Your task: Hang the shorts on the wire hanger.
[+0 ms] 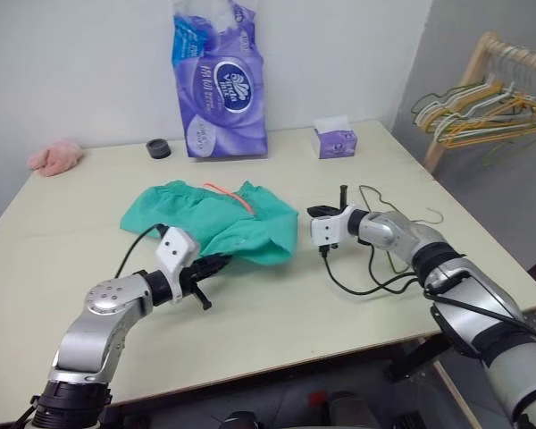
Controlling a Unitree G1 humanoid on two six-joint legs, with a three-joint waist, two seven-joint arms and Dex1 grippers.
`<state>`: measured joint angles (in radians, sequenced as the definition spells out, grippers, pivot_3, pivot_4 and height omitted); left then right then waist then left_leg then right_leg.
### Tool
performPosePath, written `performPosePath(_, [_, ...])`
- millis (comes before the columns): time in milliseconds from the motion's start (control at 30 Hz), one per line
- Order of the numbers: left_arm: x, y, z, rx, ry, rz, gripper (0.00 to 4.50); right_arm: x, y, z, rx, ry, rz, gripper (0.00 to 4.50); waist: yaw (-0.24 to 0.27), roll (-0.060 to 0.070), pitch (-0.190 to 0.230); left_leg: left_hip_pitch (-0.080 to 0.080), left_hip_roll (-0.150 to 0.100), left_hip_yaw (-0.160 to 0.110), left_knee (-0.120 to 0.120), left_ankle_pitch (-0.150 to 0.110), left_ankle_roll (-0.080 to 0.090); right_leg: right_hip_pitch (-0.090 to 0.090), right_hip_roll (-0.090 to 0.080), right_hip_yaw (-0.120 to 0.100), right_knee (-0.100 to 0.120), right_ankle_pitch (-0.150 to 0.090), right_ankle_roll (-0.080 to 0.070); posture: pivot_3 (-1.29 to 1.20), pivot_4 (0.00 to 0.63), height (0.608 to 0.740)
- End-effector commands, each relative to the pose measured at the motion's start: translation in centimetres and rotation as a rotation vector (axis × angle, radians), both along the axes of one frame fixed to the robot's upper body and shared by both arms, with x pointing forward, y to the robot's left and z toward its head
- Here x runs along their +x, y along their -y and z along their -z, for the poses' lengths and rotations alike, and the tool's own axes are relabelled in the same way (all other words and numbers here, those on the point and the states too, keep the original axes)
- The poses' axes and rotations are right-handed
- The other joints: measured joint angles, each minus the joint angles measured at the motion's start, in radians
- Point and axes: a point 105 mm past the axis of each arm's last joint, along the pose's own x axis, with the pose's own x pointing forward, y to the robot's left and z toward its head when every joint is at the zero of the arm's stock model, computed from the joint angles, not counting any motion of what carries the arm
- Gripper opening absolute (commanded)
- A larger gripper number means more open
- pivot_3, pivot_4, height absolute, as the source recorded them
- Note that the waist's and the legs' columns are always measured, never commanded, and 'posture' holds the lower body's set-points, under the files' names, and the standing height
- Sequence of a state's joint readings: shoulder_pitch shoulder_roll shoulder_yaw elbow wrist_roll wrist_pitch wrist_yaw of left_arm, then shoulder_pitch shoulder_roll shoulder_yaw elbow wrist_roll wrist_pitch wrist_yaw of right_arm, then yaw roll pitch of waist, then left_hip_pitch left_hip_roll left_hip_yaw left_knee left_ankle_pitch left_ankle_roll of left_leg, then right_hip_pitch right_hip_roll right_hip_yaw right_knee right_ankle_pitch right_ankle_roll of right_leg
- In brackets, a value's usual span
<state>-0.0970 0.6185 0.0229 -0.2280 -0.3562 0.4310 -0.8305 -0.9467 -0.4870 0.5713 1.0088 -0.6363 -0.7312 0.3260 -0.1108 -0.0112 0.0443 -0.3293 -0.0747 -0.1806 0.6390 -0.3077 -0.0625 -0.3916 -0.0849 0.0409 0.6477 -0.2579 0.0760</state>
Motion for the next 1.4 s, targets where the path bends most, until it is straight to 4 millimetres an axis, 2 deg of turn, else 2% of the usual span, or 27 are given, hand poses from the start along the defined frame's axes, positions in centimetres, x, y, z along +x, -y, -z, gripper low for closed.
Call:
performPosePath(33, [-0.7,1.6,0.0,0.013,-0.004,0.118,0.00,-3.1,0.4,0.0,-0.101,-0.096,-0.121,0.04,-0.007,0.000,0.000,0.000,0.000,0.000,0.000,0.000,0.000,0.001,-0.001,0.000,-0.001,0.000,0.000,-0.10,0.000,0.740])
performPosePath(133, [-0.9,1.8,0.2,0.026,-0.023,0.166,0.00,-5.8,0.8,0.3,-0.154,-0.186,-0.151,0.04,-0.026,0.000,0.000,0.000,-0.001,0.001,0.003,-0.003,0.003,0.002,-0.001,0.001,-0.002,0.000,0.001,-0.12,0.000,0.740])
performPosePath(200, [-1.1,1.6,0.3,0.022,-0.042,0.181,0.00,-7.3,0.8,-0.1,-0.123,-0.248,-0.143,0.04,-0.034,0.000,0.000,0.000,0.000,0.002,0.004,-0.003,0.003,0.003,-0.001,0.001,-0.002,0.000,0.002,-0.12,0.000,0.740])
performPosePath(333, [-1.9,0.8,0.3,-0.002,-0.104,0.193,0.00,-7.9,-0.2,-2.0,0.006,-0.265,-0.112,0.04,-0.031,0.000,0.000,0.000,0.000,0.001,0.005,-0.003,0.003,0.003,-0.001,0.001,-0.002,0.000,0.002,-0.13,0.000,0.740])
performPosePath(433, [-2.7,-0.5,0.5,-0.018,-0.148,0.159,0.00,-7.6,0.0,-2.3,0.040,-0.263,-0.077,0.04,-0.028,0.000,0.000,0.000,0.000,0.001,0.005,-0.004,0.003,0.003,-0.002,0.001,-0.002,0.000,0.002,-0.13,0.000,0.740])
performPosePath(533, [-4.4,-4.3,1.5,-0.050,-0.233,0.002,0.00,-7.6,0.0,-1.9,0.098,-0.305,-0.037,0.57,-0.021,0.000,-0.001,0.000,0.000,0.000,0.006,-0.004,0.003,0.004,-0.002,0.000,-0.002,0.000,0.002,-0.10,0.000,0.740])
performPosePath(633, [-5.4,-7.3,2.5,-0.039,-0.267,-0.129,0.00,-7.7,-0.6,-2.0,0.150,-0.333,-0.025,1.56,-0.018,0.000,-0.001,0.000,0.001,0.001,0.005,-0.004,0.002,0.003,-0.001,0.000,-0.001,0.000,0.001,-0.08,0.000,0.740])
performPosePath(667, [-5.6,-8.9,2.9,-0.017,-0.270,-0.193,0.00,-7.7,-0.9,-2.0,0.160,-0.340,-0.025,1.92,-0.014,0.000,-0.001,0.000,0.000,0.001,0.005,-0.004,0.003,0.003,-0.001,0.000,-0.001,0.000,0.001,-0.08,0.000,0.740])
performPosePath(733, [-6.5,-13.9,4.1,0.072,-0.271,-0.373,0.00,-7.5,-1.4,-2.1,0.169,-0.328,-0.035,2.65,-0.002,0.000,-0.001,0.001,0.001,0.001,0.005,-0.005,0.003,0.003,-0.001,0.000,-0.001,0.000,0.002,-0.07,0.000,0.740])
performPosePath(800, [-7.2,-17.1,4.4,0.157,-0.245,-0.469,0.00,-7.2,-1.9,-2.3,0.174,-0.313,-0.042,3.37,0.005,0.000,-0.001,0.001,0.001,0.001,0.005,-0.005,0.003,0.003,0.000,0.000,-0.001,0.000,0.002,-0.05,0.000,0.740])
performPosePath(900, [-6.7,-19.1,4.1,0.255,-0.179,-0.512,0.00,-7.0,-2.4,-2.5,0.179,-0.307,-0.058,4.41,0.031,-0.001,-0.002,0.001,0.000,0.001,0.006,-0.005,0.003,0.003,-0.001,0.000,-0.002,0.000,0.002,-0.04,0.000,0.740])
performPosePath(967, [-5.7,-20.3,3.4,0.306,-0.105,-0.571,0.00,-6.7,-3.1,-2.8,0.187,-0.291,-0.067,4.46,0.053,-0.001,-0.002,0.001,0.000,0.001,0.006,-0.005,0.003,0.003,-0.001,0.000,-0.002,0.000,0.002,-0.04,0.000,0.740])
performPosePath(1033, [-4.8,-20.4,2.8,0.292,-0.067,-0.597,0.00,-6.3,-3.8,-3.1,0.197,-0.265,-0.074,4.46,0.069,-0.002,-0.003,0.001,0.000,0.001,0.006,-0.005,0.004,0.003,-0.001,-0.001,-0.001,0.001,0.003,-0.04,0.000,0.740])
performPosePath(1167, [-3.9,-18.6,2.0,0.232,-0.036,-0.546,0.00,-5.6,-4.9,-3.4,0.213,-0.227,-0.083,4.46,0.078,-0.003,-0.003,0.001,0.000,0.001,0.006,-0.006,0.005,0.002,0.000,-0.002,-0.001,0.001,0.003,-0.04,0.000,0.740])
performPosePath(1200, [-3.6,-17.9,1.4,0.179,-0.040,-0.530,0.40,-5.2,-5.3,-3.5,0.206,-0.197,-0.079,4.50,0.078,-0.003,-0.004,0.002,0.000,0.001,0.006,-0.004,0.003,0.002,0.000,-0.001,-0.001,0.001,0.003,-0.04,0.000,0.740])
performPosePath(1267, [-3.5,-17.1,0.6,0.112,-0.063,-0.508,0.88,-4.5,-5.8,-3.7,0.196,-0.154,-0.080,4.50,0.075,-0.004,-0.004,0.001,0.000,0.002,0.006,-0.004,0.002,0.002,0.000,0.000,0.000,0.001,0.003,-0.03,0.000,0.740])
performPosePath(1400, [-3.5,-18.9,-1.2,0.071,-0.073,-0.576,2.06,-3.5,-6.5,-3.6,0.159,-0.087,-0.088,4.50,0.063,-0.005,-0.005,0.001,0.001,0.001,0.005,-0.004,0.002,0.002,0.000,0.000,0.001,0.001,0.003,-0.03,0.000,0.740])
